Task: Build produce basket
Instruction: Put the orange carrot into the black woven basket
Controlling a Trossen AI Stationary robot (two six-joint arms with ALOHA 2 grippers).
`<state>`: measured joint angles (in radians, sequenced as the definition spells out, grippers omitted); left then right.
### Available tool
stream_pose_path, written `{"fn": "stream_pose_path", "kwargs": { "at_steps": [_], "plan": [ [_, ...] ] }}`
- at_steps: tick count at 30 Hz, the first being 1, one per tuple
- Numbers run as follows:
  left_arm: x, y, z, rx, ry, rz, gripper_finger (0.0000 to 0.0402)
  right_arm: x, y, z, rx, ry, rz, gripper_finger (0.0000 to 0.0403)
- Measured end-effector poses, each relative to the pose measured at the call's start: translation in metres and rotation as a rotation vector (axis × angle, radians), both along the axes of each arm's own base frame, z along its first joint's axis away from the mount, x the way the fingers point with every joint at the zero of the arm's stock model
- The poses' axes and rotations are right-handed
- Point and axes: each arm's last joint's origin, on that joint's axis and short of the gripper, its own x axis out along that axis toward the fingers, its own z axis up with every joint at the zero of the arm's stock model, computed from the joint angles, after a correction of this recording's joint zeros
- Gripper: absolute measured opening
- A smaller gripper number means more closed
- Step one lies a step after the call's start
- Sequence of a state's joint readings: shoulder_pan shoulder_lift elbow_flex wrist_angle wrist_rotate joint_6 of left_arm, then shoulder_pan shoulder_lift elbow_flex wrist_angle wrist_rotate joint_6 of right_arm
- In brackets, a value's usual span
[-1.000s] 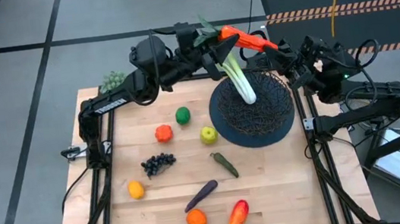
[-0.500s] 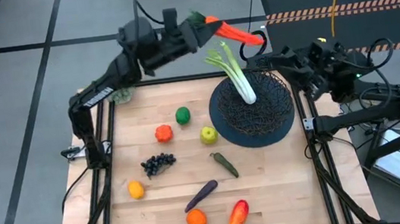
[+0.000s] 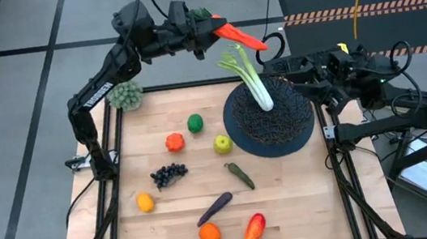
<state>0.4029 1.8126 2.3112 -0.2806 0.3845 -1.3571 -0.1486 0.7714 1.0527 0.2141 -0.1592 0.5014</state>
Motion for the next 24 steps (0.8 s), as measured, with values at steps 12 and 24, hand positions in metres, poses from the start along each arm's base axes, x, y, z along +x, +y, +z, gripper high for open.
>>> {"fn": "stream_pose_path", "kwargs": {
  "at_steps": [12,24],
  "plan": [
    [0.0,0.002,-0.003,0.383,0.035,0.075,0.0163,-0.004,0.001,0.001,0.0,-0.005,-0.003,0.0193],
    [0.001,0.005,-0.018,1.073,0.21,0.187,0.0163,-0.008,-0.003,-0.002,0.019,0.033,-0.15,0.0193]
  ]
}}
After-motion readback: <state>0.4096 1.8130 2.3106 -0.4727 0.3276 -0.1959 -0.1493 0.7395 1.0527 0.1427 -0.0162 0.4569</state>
